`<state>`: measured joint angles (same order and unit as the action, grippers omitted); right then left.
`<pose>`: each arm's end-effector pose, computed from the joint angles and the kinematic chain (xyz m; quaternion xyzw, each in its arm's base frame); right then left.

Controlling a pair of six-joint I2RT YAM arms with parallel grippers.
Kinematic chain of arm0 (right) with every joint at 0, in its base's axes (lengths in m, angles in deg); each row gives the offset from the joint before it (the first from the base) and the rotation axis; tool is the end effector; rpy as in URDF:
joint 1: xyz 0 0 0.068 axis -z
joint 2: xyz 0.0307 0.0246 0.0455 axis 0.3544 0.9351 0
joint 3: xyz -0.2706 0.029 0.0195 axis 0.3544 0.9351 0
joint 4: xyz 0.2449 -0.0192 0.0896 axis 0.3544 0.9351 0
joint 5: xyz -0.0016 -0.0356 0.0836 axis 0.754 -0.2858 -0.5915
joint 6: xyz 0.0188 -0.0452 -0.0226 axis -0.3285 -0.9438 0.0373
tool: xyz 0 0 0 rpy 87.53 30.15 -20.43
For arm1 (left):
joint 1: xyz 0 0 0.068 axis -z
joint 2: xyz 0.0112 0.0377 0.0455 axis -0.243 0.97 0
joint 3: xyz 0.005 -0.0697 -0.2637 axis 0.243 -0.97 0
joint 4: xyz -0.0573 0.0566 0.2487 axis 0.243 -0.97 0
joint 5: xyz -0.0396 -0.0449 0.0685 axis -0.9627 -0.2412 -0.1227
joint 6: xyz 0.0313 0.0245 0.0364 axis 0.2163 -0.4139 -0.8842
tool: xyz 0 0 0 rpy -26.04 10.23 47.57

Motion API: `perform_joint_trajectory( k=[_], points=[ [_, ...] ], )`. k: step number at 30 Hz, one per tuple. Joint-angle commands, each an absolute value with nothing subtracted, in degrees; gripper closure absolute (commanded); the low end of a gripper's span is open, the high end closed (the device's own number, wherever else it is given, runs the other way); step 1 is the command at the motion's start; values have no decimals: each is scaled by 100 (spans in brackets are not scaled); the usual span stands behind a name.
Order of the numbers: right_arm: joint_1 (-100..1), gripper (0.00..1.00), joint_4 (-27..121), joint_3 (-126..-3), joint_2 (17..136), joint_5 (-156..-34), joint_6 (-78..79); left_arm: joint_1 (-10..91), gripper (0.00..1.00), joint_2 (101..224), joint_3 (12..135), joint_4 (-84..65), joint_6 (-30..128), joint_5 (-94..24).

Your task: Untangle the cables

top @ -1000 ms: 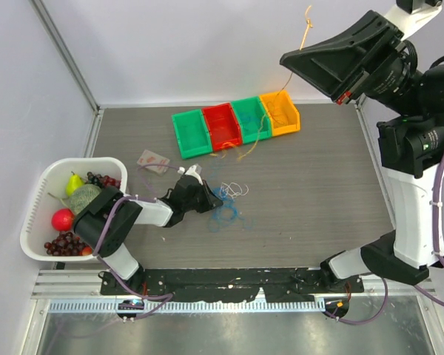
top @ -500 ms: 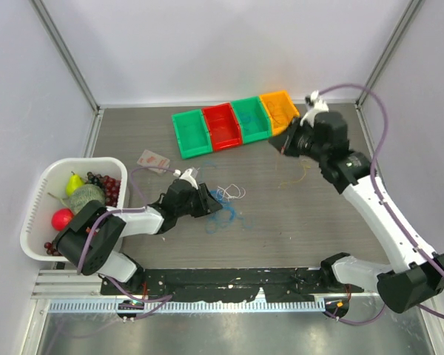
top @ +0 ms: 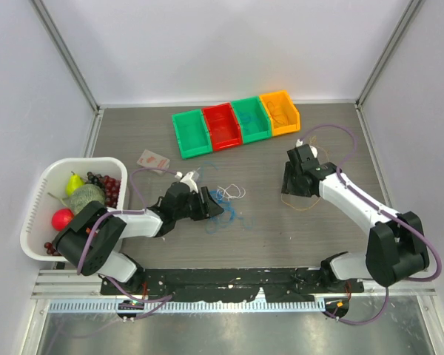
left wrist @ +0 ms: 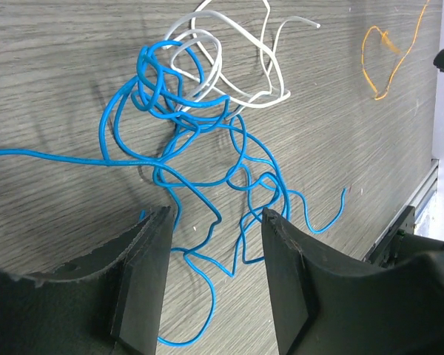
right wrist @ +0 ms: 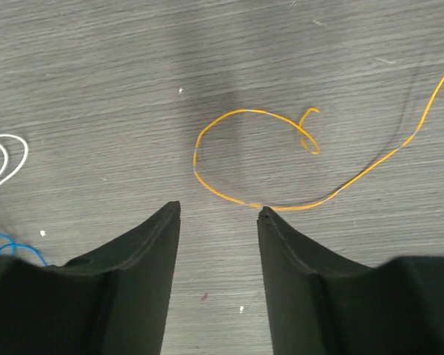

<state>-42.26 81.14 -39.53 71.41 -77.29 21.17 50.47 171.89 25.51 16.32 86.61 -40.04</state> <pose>0.2421 0.0888 0.2271 0.0716 0.9582 0.0320 0.2752 0.2032 -0.1599 0.1332 -0.0422 0.8739 -0.3948 0.2805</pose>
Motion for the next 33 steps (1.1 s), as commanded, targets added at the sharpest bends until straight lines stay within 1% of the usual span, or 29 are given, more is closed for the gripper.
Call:
perform_joint_trajectory(
  k=[1,2,4,6,10,15,18,20,23,26,28,30,31,32,33],
  points=[
    [-4212,43,8262,-4643,7231,-7346,1806,5063,44,17105,2374,2082,8547,-4115],
    [-4212,36,8263,-4688,7196,-7355,1796,5063,44,17096,2356,2109,8556,-4124],
    [-4203,31,8254,-4811,7161,-7225,1805,5063,44,17070,2321,2179,8547,-4151],
    [-4133,30,8263,-4899,7178,-6935,1989,5071,44,17052,2303,2223,8547,-4177],
    [-3518,30,8061,-4707,7257,-6749,2480,5080,42,16956,2259,2390,8512,-4343],
    [-2798,32,7639,-4275,7362,-6450,2798,5124,41,16692,2285,2539,8582,-4862],
    [-2621,32,7289,-4109,7450,-6336,2772,5142,39,16350,2312,2461,8687,-5038],
    [-2428,32,7208,-4160,7712,-6248,2711,5177,38,16095,2382,2259,8714,-5091],
    [-2155,34,7155,-4327,8152,-6230,2579,5238,37,15630,2627,1689,8627,-5100],
    [-2155,41,6954,-4451,8548,-6485,2403,5282,36,15173,2830,1012,8477,-5074],
    [-2155,43,6857,-4477,8768,-6433,2350,5309,35,14883,2961,617,8398,-5065],
    [-2155,43,6839,-4512,8909,-6388,2306,5300,34,14566,3094,186,8301,-5065],
    [-1981,44,6787,-4495,8988,-6423,2297,5300,32,14391,3146,28,8275,-5056],
    [-1962,45,6725,-4486,9015,-6476,2315,5300,29,14180,3190,-148,8231,-5030],
    [-1936,49,6681,-4451,9076,-6598,2315,5300,27,14047,3252,-289,8196,-4995]
  ],
)
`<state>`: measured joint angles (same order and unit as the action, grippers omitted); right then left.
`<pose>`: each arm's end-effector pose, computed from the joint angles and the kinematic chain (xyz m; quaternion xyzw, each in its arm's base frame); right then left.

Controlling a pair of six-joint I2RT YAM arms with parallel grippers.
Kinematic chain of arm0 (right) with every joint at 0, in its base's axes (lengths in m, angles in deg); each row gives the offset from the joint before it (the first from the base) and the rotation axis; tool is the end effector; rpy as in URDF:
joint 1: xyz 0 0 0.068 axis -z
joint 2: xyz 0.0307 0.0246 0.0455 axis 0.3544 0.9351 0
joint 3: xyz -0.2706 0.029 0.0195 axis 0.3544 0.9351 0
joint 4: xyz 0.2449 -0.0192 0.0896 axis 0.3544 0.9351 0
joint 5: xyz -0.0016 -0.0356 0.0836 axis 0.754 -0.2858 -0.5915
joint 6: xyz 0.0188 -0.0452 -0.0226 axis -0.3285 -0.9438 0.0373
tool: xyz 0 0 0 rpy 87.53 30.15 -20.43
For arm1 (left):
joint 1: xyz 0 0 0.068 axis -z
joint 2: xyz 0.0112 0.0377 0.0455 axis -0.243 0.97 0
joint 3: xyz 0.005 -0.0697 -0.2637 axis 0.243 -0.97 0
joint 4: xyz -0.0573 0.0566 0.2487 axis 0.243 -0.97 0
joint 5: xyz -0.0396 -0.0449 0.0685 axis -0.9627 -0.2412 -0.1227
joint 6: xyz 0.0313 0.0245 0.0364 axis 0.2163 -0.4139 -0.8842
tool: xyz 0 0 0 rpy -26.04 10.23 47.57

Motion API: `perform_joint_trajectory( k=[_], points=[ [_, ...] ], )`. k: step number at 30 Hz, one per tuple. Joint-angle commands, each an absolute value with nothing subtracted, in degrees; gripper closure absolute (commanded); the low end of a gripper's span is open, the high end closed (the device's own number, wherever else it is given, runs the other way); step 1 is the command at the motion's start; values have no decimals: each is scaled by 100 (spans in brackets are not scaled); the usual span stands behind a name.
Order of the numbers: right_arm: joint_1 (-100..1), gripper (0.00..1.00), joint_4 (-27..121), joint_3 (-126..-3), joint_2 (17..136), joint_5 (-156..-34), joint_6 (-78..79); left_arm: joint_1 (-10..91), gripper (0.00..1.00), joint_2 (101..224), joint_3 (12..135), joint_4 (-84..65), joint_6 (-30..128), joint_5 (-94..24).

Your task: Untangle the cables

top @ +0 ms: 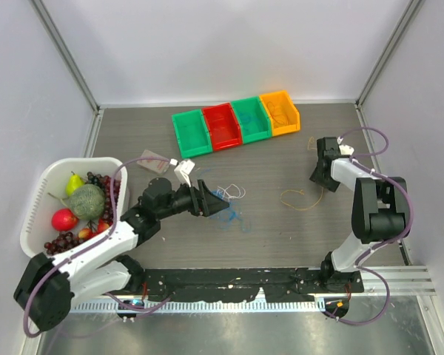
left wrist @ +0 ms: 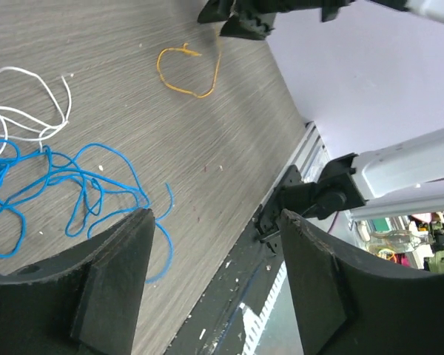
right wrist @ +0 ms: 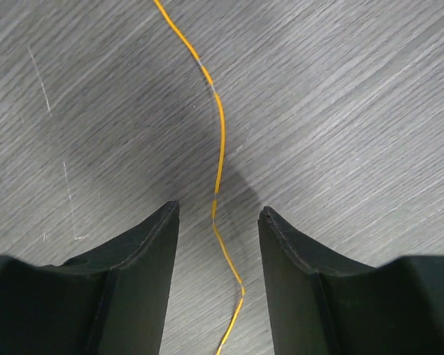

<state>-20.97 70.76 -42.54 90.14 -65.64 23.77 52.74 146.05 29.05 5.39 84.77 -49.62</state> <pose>0.3113 -0.0119 0.1663 0.2853 0.9156 -0.1214 0.2560 0.1685 -0.1525 0.2365 0.0620 0.7825 -0.5221 0.3335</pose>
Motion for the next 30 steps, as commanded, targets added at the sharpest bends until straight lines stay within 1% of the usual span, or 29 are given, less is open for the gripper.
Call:
perform_joint_trajectory(
  k=[1,2,3,4,6,8,11,12,14,16,17,19,21,24,27,30],
  points=[
    [-1918,52,6611,-4442,9102,-6739,2315,5300,24,13907,3304,-456,8161,-4942],
    [-1909,66,6602,-4468,9172,-6888,2289,5300,22,13792,3383,-623,8134,-4889],
    [-1909,74,6602,-4477,9182,-6933,2245,5300,18,13722,3454,-833,8099,-4802],
    [-1918,83,6558,-4434,9121,-7064,2236,5300,12,13660,3541,-1027,8064,-4714],
    [-1918,95,6549,-4355,8919,-7144,2236,5300,7,13659,3691,-1325,8046,-4503],
    [-1944,99,6575,-4310,8594,-7406,2245,5309,3,13790,3910,-1607,7994,-4415],
    [-2076,99,6715,-4310,7875,-7592,2262,5309,2,13993,4218,-1846,7740,-4502],
    [-2450,99,6794,-4336,7742,-7593,2271,5309,6,13993,4297,-1820,7643,-4537],
    [-2857,99,7031,-4468,7372,-7636,2201,5300,11,13889,4429,-1689,7379,-4616],
    [-3209,99,7295,-4679,7047,-7863,2148,5309,12,13748,4474,-1417,7028,-4678],
    [-3410,99,7322,-4784,6890,-8404,2087,5309,11,13669,4457,-1163,6896,-4765],
    [-3648,99,7593,-5064,6704,-9091,1806,5317,6,13607,4456,-601,6632,-4923],
    [-3972,99,7857,-5354,6564,-9366,1307,5326,5,13659,4727,-440,6307,-5082],
    [-4413,99,8332,-5786,6422,-9377,927,5317,4,13878,5272,-440,6008,-5222],
    [-4957,99,8456,-6102,6124,-9534,620,5318,3,14273,5904,-571,5884,-5451],
    [-5169,99,8526,-6322,5817,-10044,478,5317,0,14791,6432,-704,5805,-5565]
  ],
)
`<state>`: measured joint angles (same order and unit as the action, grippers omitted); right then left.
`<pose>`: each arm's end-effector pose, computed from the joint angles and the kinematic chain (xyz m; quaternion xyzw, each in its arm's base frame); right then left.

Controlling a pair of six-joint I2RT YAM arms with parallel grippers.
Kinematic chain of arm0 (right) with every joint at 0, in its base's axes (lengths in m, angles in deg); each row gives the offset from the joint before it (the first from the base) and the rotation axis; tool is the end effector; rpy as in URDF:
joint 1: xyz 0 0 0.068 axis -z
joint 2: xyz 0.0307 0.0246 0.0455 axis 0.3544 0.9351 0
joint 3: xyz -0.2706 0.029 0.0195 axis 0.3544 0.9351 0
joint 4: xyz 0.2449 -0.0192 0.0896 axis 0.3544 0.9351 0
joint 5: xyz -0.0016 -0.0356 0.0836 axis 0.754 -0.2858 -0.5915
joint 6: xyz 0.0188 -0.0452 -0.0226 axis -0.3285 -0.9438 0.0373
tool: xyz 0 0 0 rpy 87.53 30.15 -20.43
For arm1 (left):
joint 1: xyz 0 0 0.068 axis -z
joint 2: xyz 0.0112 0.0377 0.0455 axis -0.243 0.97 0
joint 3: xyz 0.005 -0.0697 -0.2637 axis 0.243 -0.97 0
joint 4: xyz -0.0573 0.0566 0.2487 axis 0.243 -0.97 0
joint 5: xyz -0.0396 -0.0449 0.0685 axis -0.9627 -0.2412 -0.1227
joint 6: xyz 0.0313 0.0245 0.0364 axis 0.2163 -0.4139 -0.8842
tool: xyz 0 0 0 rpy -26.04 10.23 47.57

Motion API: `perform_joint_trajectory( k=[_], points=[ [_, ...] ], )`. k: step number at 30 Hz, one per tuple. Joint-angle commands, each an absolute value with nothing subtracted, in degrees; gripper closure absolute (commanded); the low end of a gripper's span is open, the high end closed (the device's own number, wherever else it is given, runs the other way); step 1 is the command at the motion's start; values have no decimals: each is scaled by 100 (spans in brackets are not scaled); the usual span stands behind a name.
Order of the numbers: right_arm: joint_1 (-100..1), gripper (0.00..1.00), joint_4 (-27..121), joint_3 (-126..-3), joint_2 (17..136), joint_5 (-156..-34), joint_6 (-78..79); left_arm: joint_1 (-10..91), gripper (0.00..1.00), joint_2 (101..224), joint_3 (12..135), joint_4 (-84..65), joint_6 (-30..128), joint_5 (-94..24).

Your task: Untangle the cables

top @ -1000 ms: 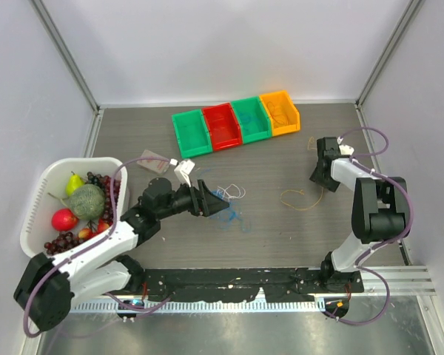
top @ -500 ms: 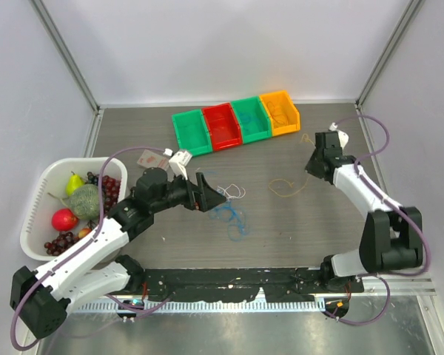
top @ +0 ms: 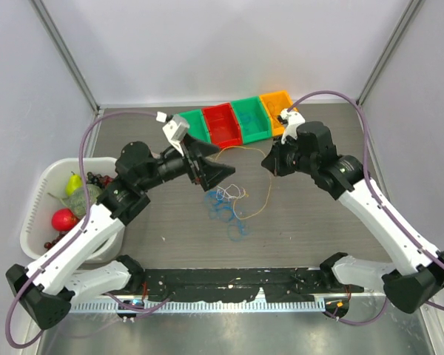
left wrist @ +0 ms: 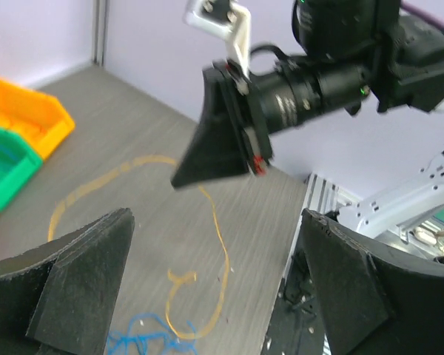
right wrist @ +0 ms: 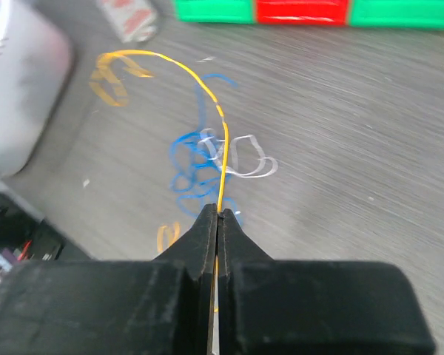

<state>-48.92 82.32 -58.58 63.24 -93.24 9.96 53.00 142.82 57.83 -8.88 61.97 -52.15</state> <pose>0.2210 0.1226 0.3676 -0.1168 0.8712 0.2206 0.4227 0.1619 -0.1503 0.4002 0.2417 0.6454 -0.4995 0.5249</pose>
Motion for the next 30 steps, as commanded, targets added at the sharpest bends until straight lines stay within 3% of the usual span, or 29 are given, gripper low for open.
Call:
perform_joint_trajectory(
  k=[1,8,12,23,28,30],
  points=[
    [-5187,99,8526,-6349,5772,-10314,426,5317,0,14941,6582,-738,5814,-5627],
    [-5258,99,8342,-6534,5587,-11204,627,5326,0,15961,7470,-1503,5690,-6198],
    [-5275,99,8052,-6534,5543,-11486,899,5571,0,16111,7296,-1468,5525,-5603],
    [-5381,99,7587,-6385,5666,-10089,2365,6477,0,16182,6865,-1425,5278,-4381],
    [-5433,99,6902,-5876,5377,-9606,3632,6583,13,16322,6663,-1021,5602,-3721],
    [-5451,99,6630,-5674,5271,-9544,4263,6583,23,16366,6610,-880,5769,-3458]
  ],
)
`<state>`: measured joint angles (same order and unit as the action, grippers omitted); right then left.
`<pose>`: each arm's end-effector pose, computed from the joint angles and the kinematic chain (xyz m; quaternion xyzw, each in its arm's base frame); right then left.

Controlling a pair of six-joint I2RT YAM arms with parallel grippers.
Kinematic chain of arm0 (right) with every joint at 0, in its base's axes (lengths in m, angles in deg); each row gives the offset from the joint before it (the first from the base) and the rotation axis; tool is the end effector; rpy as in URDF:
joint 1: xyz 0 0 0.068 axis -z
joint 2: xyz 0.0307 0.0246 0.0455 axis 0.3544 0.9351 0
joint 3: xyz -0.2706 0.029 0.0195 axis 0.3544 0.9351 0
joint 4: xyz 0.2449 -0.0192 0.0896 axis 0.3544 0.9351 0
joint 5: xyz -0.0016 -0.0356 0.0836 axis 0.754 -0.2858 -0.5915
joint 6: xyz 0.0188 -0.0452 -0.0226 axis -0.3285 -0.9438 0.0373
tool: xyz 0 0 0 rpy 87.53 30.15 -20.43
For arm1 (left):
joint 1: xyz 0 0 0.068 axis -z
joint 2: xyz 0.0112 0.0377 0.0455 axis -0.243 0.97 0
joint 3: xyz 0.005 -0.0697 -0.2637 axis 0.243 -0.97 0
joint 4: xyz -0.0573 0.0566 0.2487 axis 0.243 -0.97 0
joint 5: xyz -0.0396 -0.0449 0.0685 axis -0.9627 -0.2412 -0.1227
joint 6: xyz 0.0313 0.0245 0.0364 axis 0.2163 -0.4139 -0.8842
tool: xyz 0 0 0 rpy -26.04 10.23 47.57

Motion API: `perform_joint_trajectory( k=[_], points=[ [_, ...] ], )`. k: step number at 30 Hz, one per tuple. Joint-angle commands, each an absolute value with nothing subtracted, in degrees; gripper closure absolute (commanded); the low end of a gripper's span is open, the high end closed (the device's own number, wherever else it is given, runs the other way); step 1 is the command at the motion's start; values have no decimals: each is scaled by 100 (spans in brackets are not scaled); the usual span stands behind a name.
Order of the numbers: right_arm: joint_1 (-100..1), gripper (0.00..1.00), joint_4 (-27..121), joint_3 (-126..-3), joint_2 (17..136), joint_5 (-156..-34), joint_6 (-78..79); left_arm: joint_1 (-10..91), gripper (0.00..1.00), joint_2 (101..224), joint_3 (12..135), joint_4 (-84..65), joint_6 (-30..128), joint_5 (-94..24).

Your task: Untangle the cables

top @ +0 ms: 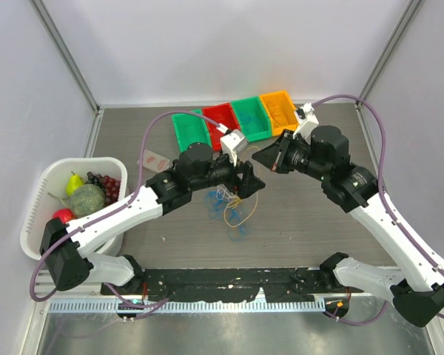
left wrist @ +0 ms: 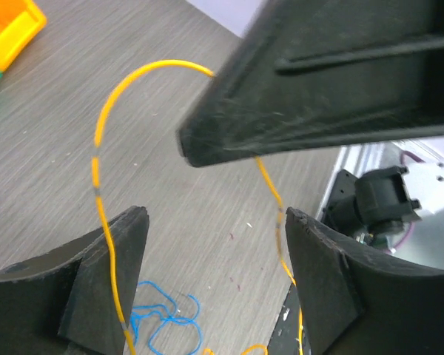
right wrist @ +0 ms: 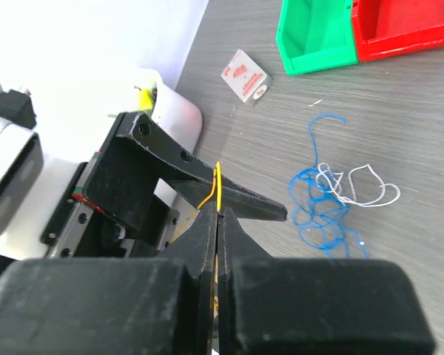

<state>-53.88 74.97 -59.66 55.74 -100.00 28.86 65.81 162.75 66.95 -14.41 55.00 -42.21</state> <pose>0.1806 0.1273 0.4153 -0.0523 0.8015 0.4033 0.4383 0.1849 -0.2497 0.3608 0.3077 0.7178 -0.4349 0.4482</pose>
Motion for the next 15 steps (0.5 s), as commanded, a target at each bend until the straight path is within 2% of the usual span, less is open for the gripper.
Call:
perform_joint_trajectory(
  k=[1,6,8,10,11,12,13,14,15],
  points=[
    [-5468,99,6497,-5603,5253,-9552,4370,6583,29,16384,6592,-810,5831,-3361],
    [-5556,99,6346,-5418,5271,-9535,4723,6583,57,16402,6531,-660,6059,-3202],
    [-5574,99,6242,-5322,5244,-9587,4776,6583,74,16358,6461,-625,6121,-3210],
    [-5565,99,6224,-5286,5227,-9605,4759,6583,95,16323,6382,-624,6226,-3219],
    [-5565,98,6258,-5286,5235,-9614,4723,6574,100,16296,6338,-624,6296,-3193],
    [-5574,95,6268,-5286,5253,-9658,4627,6574,100,16261,6285,-607,6375,-3201],
    [-5574,83,6363,-5286,5297,-9710,4557,6574,100,16235,6241,-581,6463,-3219],
    [-5565,77,6451,-5338,5314,-9719,4286,6574,100,16191,6171,-581,6542,-3202],
    [-5565,61,6670,-5399,5358,-9676,4127,6574,100,16156,6127,-607,6665,-3132]
  ],
)
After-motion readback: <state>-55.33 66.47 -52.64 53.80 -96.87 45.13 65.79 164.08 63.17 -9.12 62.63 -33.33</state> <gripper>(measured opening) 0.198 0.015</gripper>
